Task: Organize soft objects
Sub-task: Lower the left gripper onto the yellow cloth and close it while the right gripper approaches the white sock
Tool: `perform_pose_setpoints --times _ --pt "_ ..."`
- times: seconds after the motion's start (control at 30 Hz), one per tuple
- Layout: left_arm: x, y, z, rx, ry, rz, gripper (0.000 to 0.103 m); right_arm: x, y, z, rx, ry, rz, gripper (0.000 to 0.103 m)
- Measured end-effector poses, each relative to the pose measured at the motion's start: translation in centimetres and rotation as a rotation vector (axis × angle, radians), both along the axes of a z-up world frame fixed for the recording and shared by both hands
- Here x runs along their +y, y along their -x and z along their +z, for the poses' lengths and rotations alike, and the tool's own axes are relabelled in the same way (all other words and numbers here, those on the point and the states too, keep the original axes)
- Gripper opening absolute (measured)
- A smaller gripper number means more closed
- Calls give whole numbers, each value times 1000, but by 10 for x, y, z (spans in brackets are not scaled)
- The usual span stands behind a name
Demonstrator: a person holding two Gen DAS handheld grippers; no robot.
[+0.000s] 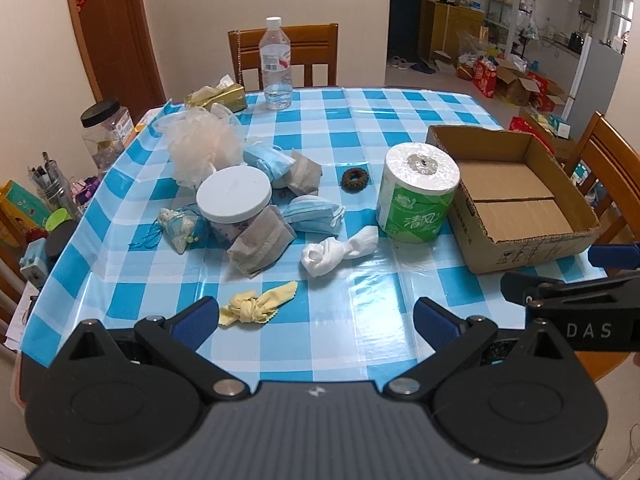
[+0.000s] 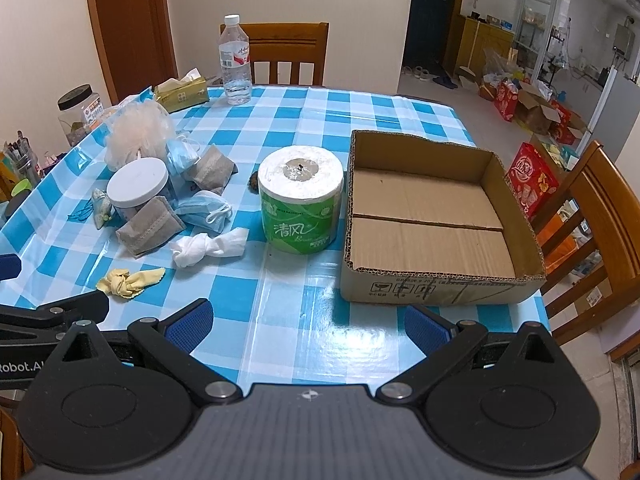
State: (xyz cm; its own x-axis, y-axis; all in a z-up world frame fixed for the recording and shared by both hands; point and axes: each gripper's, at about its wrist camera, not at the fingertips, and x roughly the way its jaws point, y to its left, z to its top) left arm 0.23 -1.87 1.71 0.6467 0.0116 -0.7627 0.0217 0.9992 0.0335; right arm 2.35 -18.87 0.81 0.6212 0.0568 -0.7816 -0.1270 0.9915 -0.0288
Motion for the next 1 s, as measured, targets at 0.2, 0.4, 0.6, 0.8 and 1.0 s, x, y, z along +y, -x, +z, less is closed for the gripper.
perform_pose_setpoints --times 0.2,0.4,0.6,0.8,1.0 --pt "4 -5 -7 -4 13 -23 102 1 -2 -3 -8 6 -8 103" --pt "9 -10 -16 -23 24 -67 102 5 -5 -10 -27 14 8 103" --pt "18 -15 -33 -35 19 -123 102 16 -8 -28 -31 10 45 103" --pt "35 -21 -52 -15 50 -165 102 30 -12 -47 -33 -4 89 103" --pt "48 -30 -70 -12 33 -215 102 43 -22 -64 -15 10 112 103"
